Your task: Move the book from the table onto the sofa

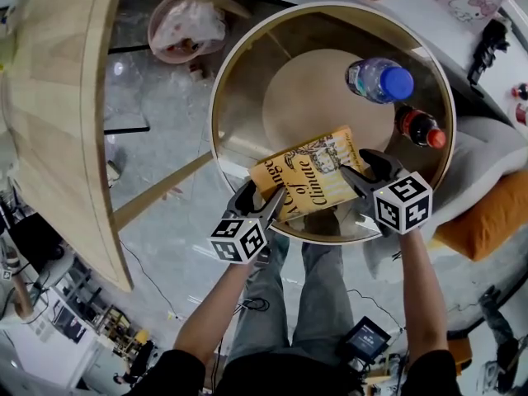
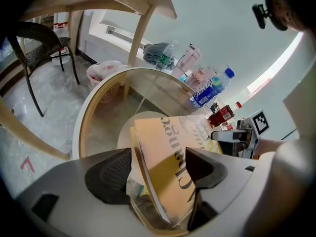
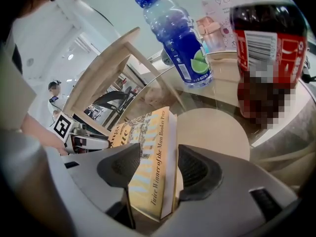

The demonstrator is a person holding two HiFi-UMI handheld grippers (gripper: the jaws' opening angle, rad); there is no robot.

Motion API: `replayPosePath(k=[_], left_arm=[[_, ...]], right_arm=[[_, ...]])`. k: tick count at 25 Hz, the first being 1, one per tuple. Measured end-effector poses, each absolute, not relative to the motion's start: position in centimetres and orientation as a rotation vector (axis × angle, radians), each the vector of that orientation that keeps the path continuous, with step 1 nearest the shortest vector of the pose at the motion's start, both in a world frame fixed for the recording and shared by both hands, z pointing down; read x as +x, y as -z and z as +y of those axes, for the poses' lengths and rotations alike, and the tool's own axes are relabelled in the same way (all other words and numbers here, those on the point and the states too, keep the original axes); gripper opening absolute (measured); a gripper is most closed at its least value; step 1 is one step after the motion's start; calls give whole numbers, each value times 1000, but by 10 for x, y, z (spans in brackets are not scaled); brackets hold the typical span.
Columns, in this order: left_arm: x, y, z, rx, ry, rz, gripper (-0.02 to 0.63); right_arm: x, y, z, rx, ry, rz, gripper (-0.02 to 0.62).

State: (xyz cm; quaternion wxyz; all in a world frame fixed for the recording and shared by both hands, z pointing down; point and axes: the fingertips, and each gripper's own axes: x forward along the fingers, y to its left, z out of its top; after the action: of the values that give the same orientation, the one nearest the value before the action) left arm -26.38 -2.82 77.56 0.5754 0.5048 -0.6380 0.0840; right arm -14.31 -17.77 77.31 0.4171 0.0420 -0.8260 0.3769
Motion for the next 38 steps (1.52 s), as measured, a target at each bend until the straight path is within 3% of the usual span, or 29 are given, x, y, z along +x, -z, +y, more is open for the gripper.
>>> replayPosePath(k=[19, 38], left_arm=[[-284, -739, -53, 1171, -18, -1561, 321], [-314, -536, -106, 1524, 16, -1591, 295]], right_arm=[[-146, -737, -178, 192, -931, -2127, 199], [-150, -520, -202, 529, -729, -2415, 193]])
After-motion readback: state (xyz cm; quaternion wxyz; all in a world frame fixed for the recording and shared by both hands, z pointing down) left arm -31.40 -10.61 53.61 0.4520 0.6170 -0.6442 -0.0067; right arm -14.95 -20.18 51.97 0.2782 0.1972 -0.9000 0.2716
